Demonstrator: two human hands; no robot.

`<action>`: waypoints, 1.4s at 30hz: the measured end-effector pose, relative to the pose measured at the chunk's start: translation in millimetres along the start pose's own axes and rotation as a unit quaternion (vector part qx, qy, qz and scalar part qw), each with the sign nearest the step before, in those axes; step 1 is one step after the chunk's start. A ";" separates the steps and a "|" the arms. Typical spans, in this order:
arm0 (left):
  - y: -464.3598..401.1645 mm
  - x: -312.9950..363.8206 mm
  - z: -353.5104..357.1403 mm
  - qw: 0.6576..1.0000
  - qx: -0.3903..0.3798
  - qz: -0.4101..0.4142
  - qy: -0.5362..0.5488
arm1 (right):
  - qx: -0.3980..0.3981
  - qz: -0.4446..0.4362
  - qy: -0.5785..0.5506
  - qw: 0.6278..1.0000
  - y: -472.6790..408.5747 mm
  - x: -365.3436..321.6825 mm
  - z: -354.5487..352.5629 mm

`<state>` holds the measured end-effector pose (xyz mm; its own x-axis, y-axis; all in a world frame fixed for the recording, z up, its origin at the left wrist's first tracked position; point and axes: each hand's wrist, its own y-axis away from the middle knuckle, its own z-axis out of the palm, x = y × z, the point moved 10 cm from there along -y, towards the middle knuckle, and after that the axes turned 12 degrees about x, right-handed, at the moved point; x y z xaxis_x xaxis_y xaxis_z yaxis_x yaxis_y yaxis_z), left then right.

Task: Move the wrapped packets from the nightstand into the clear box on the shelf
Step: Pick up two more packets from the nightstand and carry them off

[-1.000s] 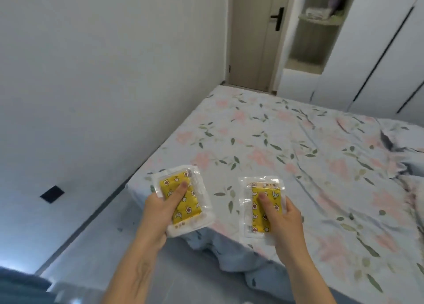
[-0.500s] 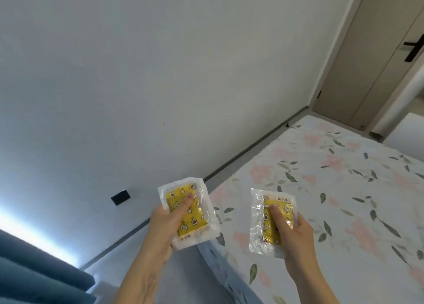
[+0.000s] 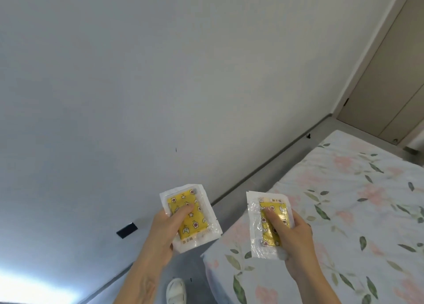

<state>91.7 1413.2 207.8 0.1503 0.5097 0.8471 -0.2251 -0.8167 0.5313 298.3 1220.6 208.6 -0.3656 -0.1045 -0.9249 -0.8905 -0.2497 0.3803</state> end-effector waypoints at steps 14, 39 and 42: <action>-189.8 130.8 82.4 0.988 -0.140 0.015 -0.056 | 0.058 0.034 -0.063 0.996 -118.5 -43.7 156.9; -325.0 211.3 491.1 0.933 -0.314 0.035 -0.175 | 0.286 -0.001 -0.174 0.942 -412.5 -146.3 67.4; -328.5 230.7 577.9 0.923 -0.324 0.054 -0.200 | 0.305 -0.006 -0.169 0.937 -468.0 -181.9 27.7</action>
<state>756.7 1642.7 224.1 0.4075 0.1875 0.8938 -0.7689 -0.4577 0.4465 774.1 1383.2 198.8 -0.3279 0.2321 -0.9158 -0.8464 0.3584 0.3939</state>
